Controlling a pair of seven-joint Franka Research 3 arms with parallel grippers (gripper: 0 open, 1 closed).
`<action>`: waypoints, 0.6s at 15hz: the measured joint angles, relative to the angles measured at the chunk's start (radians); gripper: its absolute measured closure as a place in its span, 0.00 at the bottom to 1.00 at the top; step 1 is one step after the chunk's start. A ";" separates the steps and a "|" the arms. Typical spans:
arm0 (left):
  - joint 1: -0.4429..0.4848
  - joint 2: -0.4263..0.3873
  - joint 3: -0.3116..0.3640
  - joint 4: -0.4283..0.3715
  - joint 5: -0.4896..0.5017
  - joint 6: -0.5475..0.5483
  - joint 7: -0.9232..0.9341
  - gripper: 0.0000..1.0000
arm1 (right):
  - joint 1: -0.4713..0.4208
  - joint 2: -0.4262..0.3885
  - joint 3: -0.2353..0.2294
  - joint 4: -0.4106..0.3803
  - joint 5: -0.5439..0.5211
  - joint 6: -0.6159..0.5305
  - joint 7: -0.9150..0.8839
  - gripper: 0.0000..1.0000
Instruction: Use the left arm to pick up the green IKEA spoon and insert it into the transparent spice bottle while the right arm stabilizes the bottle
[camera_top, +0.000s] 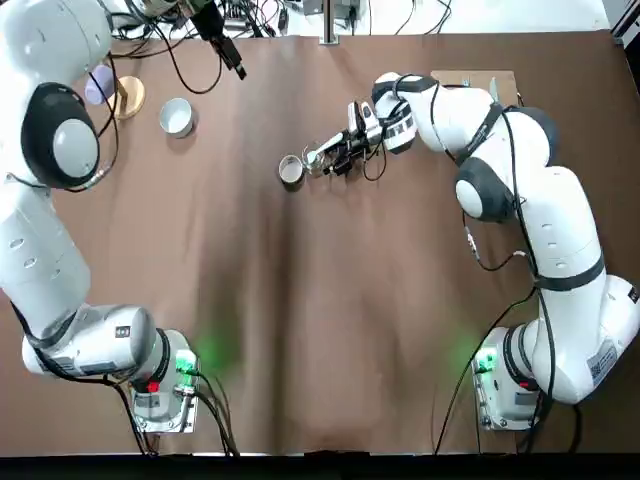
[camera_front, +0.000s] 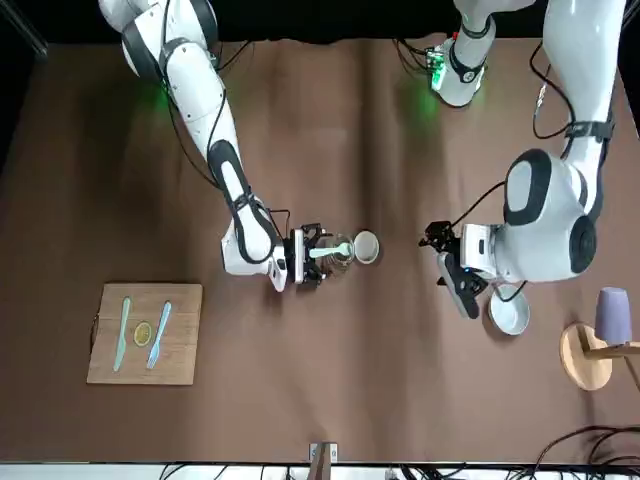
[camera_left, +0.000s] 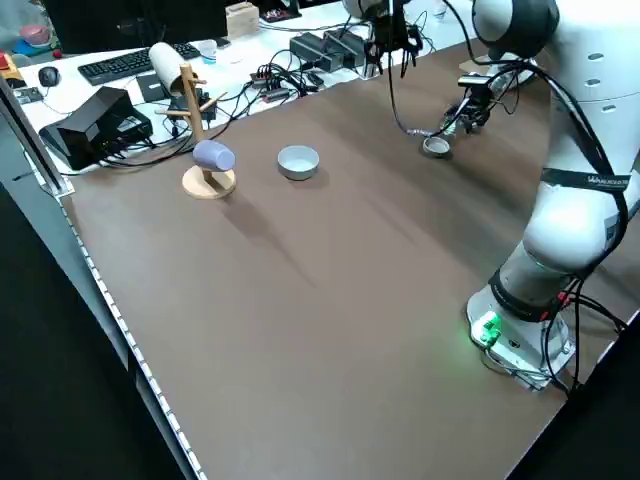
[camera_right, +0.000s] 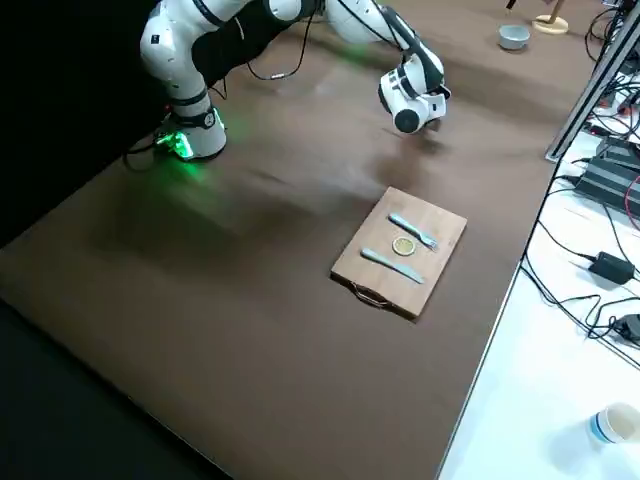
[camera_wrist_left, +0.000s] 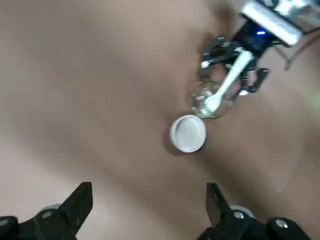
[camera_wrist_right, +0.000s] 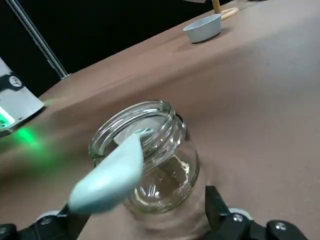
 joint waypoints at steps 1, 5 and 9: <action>0.000 -0.020 0.001 0.000 0.044 -0.002 -0.072 0.00 | -0.009 0.000 -0.001 -0.001 -0.015 -0.018 0.011 0.00; 0.012 -0.112 0.004 -0.001 0.227 -0.056 -0.376 0.00 | -0.059 0.000 -0.004 -0.008 -0.097 -0.118 0.042 0.00; 0.023 -0.247 0.006 -0.001 0.382 -0.153 -0.557 0.00 | -0.151 -0.031 -0.009 -0.002 -0.287 -0.187 0.092 0.00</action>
